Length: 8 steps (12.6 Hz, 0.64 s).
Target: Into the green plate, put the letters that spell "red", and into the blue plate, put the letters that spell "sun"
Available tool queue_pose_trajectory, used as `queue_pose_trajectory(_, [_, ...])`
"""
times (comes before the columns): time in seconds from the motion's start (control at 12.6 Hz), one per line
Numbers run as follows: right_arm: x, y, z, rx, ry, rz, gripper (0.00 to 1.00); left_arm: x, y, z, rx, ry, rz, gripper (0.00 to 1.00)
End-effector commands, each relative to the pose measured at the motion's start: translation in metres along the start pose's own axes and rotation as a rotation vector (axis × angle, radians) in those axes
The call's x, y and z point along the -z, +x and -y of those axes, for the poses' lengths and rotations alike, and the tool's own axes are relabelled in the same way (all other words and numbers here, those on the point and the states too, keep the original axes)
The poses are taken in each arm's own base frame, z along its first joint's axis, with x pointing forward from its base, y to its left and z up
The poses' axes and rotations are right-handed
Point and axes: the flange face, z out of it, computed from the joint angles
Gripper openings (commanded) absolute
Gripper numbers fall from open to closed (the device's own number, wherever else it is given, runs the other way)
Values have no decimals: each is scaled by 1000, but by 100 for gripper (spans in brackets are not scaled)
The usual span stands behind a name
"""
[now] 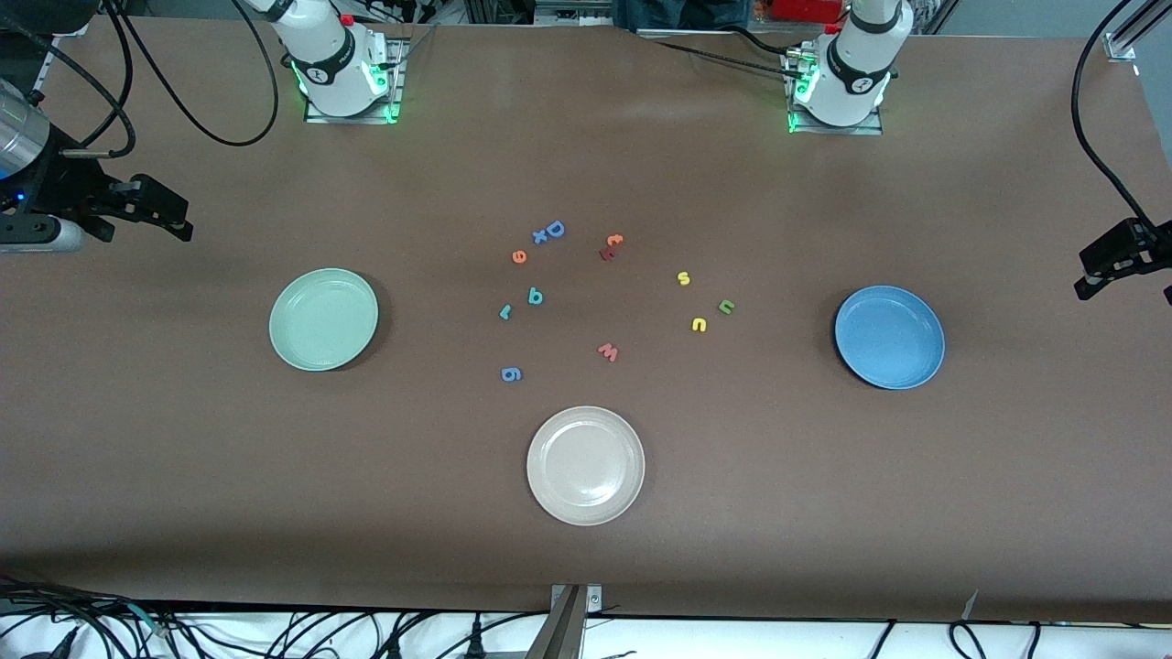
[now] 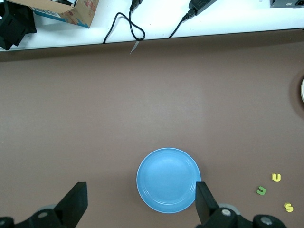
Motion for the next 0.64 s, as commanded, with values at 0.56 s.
queue_pose_trajectory(0.56, [4,1,0,0,-9,-8,100,7,3,-1,1,-16,-3,100])
